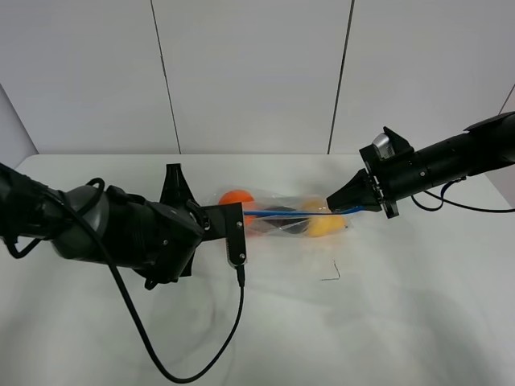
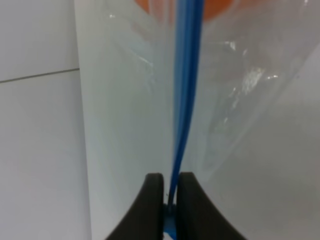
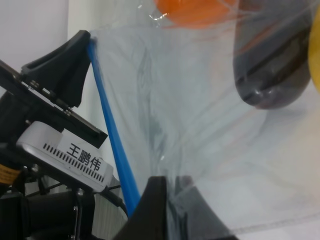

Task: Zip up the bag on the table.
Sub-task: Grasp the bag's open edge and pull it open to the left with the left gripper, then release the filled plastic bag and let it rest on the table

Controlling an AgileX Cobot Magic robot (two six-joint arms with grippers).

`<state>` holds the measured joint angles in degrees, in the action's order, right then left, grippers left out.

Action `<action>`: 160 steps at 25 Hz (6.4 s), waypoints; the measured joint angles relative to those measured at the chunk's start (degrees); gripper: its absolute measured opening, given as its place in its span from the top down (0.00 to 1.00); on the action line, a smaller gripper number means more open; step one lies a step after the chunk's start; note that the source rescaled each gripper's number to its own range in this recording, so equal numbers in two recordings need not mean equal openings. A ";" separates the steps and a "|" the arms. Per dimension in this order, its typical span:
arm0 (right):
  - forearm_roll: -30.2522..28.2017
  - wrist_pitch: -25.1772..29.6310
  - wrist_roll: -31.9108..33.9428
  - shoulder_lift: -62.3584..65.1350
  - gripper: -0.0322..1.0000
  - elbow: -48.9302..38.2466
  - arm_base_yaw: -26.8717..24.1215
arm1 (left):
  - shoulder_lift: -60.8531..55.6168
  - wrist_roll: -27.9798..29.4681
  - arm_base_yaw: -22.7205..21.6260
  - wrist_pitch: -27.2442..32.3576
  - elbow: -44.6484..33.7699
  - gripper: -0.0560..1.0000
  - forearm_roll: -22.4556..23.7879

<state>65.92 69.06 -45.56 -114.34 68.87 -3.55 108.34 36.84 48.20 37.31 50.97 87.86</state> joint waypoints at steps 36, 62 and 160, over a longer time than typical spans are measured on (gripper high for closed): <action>-0.83 0.00 0.00 0.00 0.97 0.00 -0.11 | 0.00 3.10 -2.88 -0.45 -0.27 0.26 -1.05; -0.83 0.00 0.00 0.00 0.97 0.00 -0.17 | 0.00 6.24 -2.88 2.04 -0.27 0.04 -2.13; -0.99 0.00 -2.45 0.00 0.97 0.00 -0.17 | -44.98 -29.38 -52.01 10.22 -3.78 0.00 -73.04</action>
<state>64.93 69.06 -48.01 -114.34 68.87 -3.72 63.36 7.46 -3.81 47.53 47.20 14.82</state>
